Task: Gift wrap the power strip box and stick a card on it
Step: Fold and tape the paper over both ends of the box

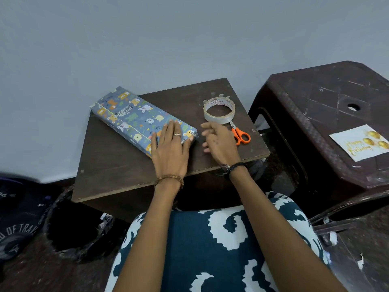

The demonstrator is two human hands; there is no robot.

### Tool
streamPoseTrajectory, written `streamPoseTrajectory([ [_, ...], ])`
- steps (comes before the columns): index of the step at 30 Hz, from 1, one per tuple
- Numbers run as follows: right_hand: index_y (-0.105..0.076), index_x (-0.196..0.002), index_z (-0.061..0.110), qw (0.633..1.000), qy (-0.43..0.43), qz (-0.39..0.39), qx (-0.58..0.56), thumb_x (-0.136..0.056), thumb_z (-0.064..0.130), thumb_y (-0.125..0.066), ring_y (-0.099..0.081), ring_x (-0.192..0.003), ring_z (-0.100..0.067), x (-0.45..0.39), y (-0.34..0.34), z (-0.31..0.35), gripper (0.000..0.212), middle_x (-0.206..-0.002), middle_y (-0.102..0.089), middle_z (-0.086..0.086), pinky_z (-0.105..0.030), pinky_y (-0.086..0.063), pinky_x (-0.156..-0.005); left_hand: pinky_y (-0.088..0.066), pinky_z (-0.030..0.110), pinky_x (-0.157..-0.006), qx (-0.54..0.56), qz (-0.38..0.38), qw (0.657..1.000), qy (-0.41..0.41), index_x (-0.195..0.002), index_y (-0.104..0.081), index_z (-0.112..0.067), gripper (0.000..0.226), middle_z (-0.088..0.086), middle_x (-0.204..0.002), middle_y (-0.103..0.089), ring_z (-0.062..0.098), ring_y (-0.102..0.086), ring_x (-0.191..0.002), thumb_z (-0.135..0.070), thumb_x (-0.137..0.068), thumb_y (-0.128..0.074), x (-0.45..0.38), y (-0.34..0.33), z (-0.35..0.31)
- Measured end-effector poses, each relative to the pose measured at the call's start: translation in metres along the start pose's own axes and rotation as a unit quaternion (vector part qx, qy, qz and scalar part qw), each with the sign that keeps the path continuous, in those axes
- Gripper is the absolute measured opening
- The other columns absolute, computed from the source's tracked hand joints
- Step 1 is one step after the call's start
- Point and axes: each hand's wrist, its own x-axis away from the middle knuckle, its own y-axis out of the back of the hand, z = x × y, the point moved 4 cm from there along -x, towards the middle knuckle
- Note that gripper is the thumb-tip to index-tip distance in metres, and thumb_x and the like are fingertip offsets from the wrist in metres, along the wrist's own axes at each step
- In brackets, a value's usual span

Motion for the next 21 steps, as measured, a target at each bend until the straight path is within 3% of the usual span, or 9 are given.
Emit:
streamPoseTrajectory([
  [2,-0.051,-0.120,0.004,0.999,-0.040,0.018,-0.028,-0.083,-0.003,-0.041,-0.063,-0.073,-0.027,0.006,-0.005,-0.006,0.039,-0.074,-0.057,0.004,-0.050,-0.054,-0.078,-0.005,0.034,-0.118,0.109,0.029,0.994,-0.005,-0.145,-0.029,-0.013,0.056,0.001,-0.156,-0.018,0.014,-0.015,-0.144,-0.037,-0.096,-0.042,0.000,0.006,0.006],
  [5,-0.044,-0.125,0.010,0.997,-0.051,0.048,-0.032,-0.080,0.002,-0.053,-0.065,-0.092,-0.026,0.012,-0.015,-0.010,0.047,-0.075,-0.057,0.011,-0.047,-0.052,-0.088,0.004,0.036,-0.118,0.251,0.035,0.967,0.007,-0.144,-0.031,-0.022,0.066,-0.004,-0.157,-0.008,0.012,-0.002,-0.145,-0.033,-0.087,-0.062,0.002,0.025,0.020],
  [7,-0.039,-0.129,0.013,0.996,-0.059,0.046,-0.042,-0.078,0.001,-0.057,-0.062,-0.099,-0.022,0.009,-0.018,-0.011,0.055,-0.083,-0.057,0.011,-0.046,-0.050,-0.091,0.013,0.039,-0.114,0.216,0.102,0.971,-0.013,-0.143,-0.029,-0.030,0.079,-0.009,-0.156,-0.007,0.007,0.007,-0.143,-0.049,-0.076,-0.067,0.006,0.027,0.032],
  [9,-0.038,-0.130,0.014,0.997,-0.054,0.032,-0.052,-0.078,-0.002,-0.056,-0.061,-0.098,-0.020,0.006,-0.018,-0.010,0.058,-0.085,-0.059,0.010,-0.046,-0.050,-0.091,0.019,0.042,-0.111,0.138,0.174,0.973,-0.058,-0.145,-0.017,-0.034,0.095,-0.012,-0.156,-0.002,0.002,0.014,-0.138,-0.065,-0.066,-0.059,0.013,0.021,0.039],
  [11,-0.039,-0.130,0.014,0.998,-0.035,0.023,-0.046,-0.077,-0.004,-0.053,-0.061,-0.097,-0.019,0.004,-0.015,-0.006,0.058,-0.086,-0.061,0.007,-0.046,-0.050,-0.091,0.020,0.044,-0.110,0.087,0.188,0.975,-0.074,-0.146,-0.005,-0.032,0.099,-0.010,-0.156,0.004,0.009,0.018,-0.140,-0.060,-0.071,-0.063,0.016,0.015,0.040],
  [13,-0.042,-0.128,0.014,1.000,-0.009,0.018,-0.016,-0.077,-0.003,-0.052,-0.061,-0.097,-0.020,0.004,-0.013,0.000,0.054,-0.090,-0.061,0.006,-0.043,-0.050,-0.090,0.021,0.044,-0.109,0.066,0.179,0.980,-0.052,-0.147,-0.004,-0.031,0.088,-0.007,-0.157,0.009,0.014,0.019,-0.142,-0.042,-0.082,-0.063,0.016,0.011,0.031],
  [16,-0.054,-0.119,0.010,0.985,0.094,-0.059,0.130,-0.083,0.004,-0.050,-0.059,-0.099,-0.023,0.001,-0.004,0.015,0.037,-0.099,-0.061,-0.001,-0.039,-0.048,-0.081,0.021,0.047,-0.109,0.054,0.153,0.987,-0.022,-0.148,-0.005,-0.029,0.077,-0.002,-0.157,0.010,0.016,0.016,-0.143,-0.031,-0.089,-0.055,0.015,0.010,0.015],
  [18,-0.057,-0.115,0.007,0.939,0.151,-0.139,0.274,-0.088,0.011,-0.050,-0.052,-0.107,-0.029,-0.006,0.002,0.022,0.029,-0.110,-0.059,-0.011,-0.038,-0.043,-0.081,0.021,0.048,-0.109,0.053,0.148,0.988,-0.008,-0.148,-0.003,-0.028,0.076,-0.001,-0.157,0.011,0.017,0.016,-0.143,-0.032,-0.090,-0.052,0.015,0.008,0.010],
  [21,-0.053,-0.120,0.007,0.879,0.107,-0.139,0.443,-0.092,0.025,-0.052,-0.039,-0.120,-0.033,-0.026,0.005,0.017,0.033,-0.121,-0.053,-0.013,-0.042,-0.033,-0.090,0.021,0.048,-0.109,0.041,0.148,0.988,-0.001,-0.148,-0.001,-0.029,0.076,-0.002,-0.157,0.012,0.016,0.017,-0.143,-0.037,-0.090,-0.050,0.014,0.005,0.008],
])
